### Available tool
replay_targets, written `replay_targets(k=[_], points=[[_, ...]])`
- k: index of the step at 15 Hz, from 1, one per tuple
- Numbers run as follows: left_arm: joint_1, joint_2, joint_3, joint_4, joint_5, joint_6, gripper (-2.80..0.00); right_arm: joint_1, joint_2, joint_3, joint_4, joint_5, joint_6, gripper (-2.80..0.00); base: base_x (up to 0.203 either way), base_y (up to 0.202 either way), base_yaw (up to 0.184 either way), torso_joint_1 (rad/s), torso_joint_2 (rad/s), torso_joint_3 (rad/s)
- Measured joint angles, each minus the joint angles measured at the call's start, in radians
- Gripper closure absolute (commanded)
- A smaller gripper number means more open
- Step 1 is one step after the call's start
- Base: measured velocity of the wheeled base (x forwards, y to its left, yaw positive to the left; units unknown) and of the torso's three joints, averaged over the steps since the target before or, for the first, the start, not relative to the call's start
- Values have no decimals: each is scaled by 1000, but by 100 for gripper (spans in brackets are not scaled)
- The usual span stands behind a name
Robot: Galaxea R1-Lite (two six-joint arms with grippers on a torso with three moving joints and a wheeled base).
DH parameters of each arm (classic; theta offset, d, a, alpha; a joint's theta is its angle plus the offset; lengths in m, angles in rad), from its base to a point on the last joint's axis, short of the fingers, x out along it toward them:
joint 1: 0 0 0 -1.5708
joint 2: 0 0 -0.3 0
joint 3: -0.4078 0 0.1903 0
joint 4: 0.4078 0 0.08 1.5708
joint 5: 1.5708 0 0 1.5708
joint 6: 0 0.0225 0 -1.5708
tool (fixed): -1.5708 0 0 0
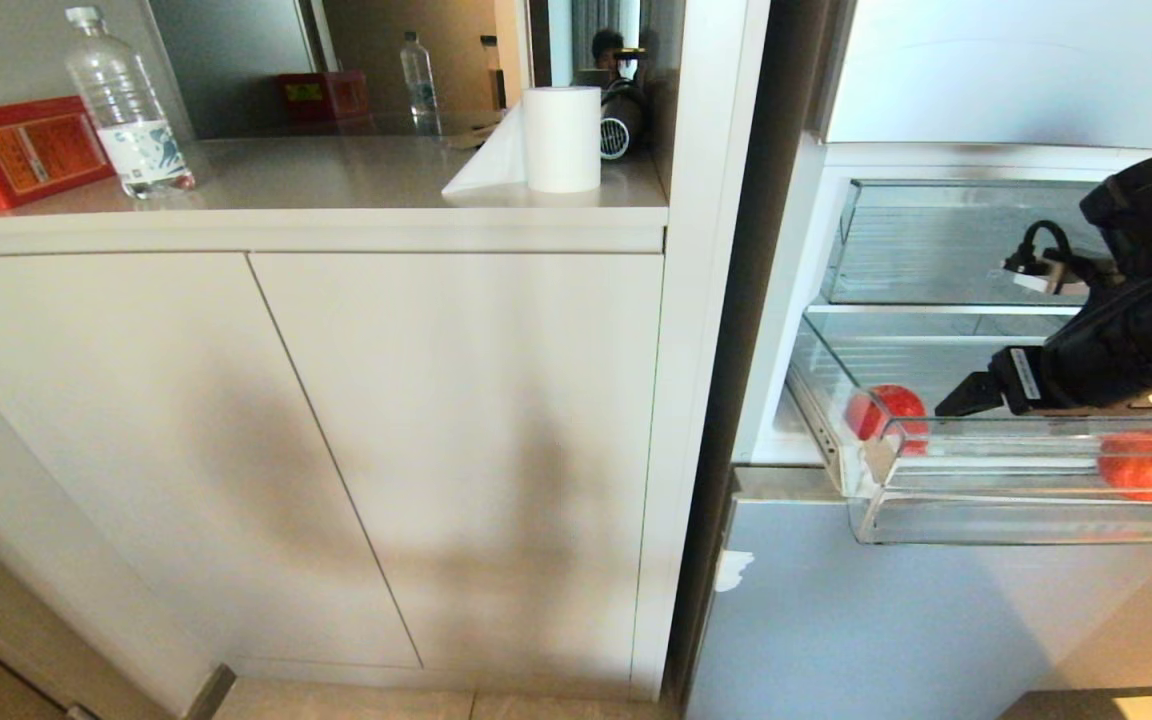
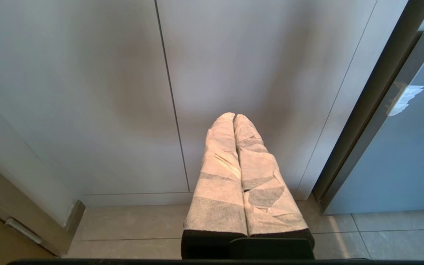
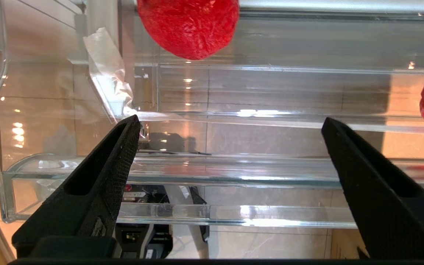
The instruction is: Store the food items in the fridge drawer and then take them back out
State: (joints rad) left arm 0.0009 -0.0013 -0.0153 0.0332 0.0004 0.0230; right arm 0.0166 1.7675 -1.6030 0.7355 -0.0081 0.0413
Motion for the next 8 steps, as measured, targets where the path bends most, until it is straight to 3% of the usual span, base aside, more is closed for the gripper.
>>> replay_targets(k=[5, 8], points=[[0, 0, 0, 0, 0, 0, 0, -21, -132, 154, 8, 9, -2, -280, 0, 0, 0, 0, 0, 0], [0, 0, 0, 0, 1, 0, 0, -16, -176, 173, -1, 10, 0, -280, 0, 0, 0, 0, 0, 0]])
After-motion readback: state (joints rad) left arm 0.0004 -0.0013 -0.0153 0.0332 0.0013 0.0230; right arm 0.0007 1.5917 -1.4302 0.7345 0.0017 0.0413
